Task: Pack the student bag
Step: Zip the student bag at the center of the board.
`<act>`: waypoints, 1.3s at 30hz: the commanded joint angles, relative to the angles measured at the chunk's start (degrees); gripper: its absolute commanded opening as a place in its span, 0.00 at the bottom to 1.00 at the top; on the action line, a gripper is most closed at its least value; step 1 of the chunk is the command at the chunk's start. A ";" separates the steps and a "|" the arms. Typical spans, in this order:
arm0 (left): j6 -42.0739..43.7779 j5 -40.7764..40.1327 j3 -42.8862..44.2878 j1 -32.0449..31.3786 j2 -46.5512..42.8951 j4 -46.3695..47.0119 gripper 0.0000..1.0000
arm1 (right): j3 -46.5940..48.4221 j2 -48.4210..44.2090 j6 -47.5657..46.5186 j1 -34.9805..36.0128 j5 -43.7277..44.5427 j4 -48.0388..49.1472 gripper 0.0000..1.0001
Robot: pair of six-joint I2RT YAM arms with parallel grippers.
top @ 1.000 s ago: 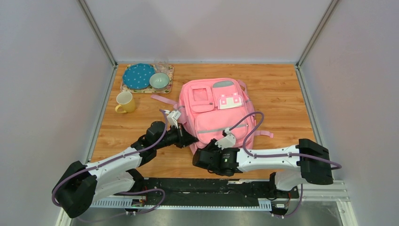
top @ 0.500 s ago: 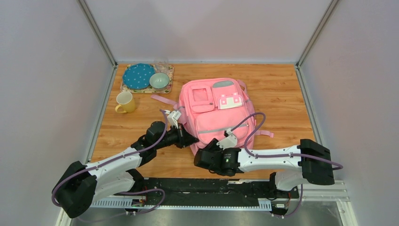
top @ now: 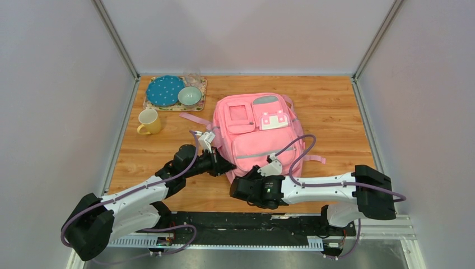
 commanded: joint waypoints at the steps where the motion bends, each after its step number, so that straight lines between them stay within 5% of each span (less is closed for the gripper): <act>1: -0.36 8.05 2.20 -1.57 -2.50 4.71 0.00 | 0.35 1.02 -3.88 -2.86 8.52 -4.84 0.00; 10: 4.56 5.42 4.48 -1.48 -2.59 -3.47 0.00 | -0.08 -2.58 -19.42 -2.16 8.34 -7.57 0.00; 15: 4.39 5.85 4.84 -1.57 -2.15 -3.21 0.00 | -0.35 -2.58 -18.40 -2.25 8.78 -6.34 0.00; 19: 3.33 6.65 4.66 -1.57 -1.89 -1.98 0.00 | 1.84 -0.56 -18.49 -2.33 9.31 -5.63 0.31; 23: 2.80 6.65 4.57 -1.57 -1.80 -1.27 0.00 | 2.38 0.93 -16.74 -2.33 7.38 -4.84 0.42; 26: 2.19 6.73 4.49 -1.57 -1.80 -0.57 0.00 | 1.50 1.46 -11.47 -2.25 5.36 -4.75 0.40; 31: 1.66 7.00 4.57 -1.57 -1.36 0.40 0.00 | 1.14 2.60 -3.90 -1.90 3.07 -3.96 0.16; 37: 1.83 7.00 4.75 -1.48 -1.27 0.05 0.00 | 4.22 4.19 -0.21 -0.23 5.09 -12.65 0.14; 39: 2.10 6.74 4.75 -1.57 -1.45 -0.39 0.00 | 3.43 3.23 -1.51 0.39 5.09 -12.05 0.04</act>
